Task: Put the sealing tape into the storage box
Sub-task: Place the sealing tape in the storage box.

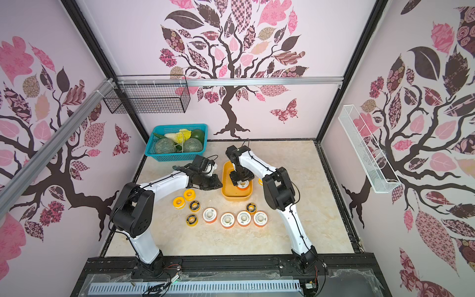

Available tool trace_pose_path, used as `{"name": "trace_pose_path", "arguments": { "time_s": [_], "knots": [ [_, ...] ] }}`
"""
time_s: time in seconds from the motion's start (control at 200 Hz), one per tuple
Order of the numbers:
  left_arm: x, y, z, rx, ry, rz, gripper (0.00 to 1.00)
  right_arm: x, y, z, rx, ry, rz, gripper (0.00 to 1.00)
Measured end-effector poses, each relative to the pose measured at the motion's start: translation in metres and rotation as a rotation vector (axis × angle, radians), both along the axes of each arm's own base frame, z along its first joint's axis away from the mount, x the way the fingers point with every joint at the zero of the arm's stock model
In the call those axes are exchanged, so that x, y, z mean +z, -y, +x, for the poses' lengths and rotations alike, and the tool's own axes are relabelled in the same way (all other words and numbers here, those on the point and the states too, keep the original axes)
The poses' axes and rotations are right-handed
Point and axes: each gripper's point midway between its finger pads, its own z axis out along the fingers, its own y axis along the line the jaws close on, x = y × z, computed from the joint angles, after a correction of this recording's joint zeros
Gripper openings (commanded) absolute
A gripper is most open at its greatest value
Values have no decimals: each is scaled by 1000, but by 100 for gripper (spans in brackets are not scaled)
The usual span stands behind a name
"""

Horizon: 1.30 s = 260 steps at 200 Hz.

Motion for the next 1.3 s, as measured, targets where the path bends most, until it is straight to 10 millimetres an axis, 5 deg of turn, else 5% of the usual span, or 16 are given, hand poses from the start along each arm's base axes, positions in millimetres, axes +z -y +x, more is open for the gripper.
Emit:
{"name": "trace_pose_path", "arguments": {
  "time_s": [0.705,0.725,0.745,0.77,1.13,1.301],
  "knots": [
    [0,1,0,-4,3,0,20,-3,1,15,-37,29,4,79],
    [0,1,0,-4,3,0,20,-3,1,15,-37,32,3,80],
    [0,1,0,-4,2,0,20,-2,1,16,-38,34,2,96],
    [0,1,0,-4,3,0,20,-2,1,16,-45,35,2,99],
    [-1,-1,-1,-7,3,11,20,0,8,22,-49,63,-26,99],
    [-1,-1,0,-9,5,13,21,22,4,21,-50,92,32,97]
  ]
}}
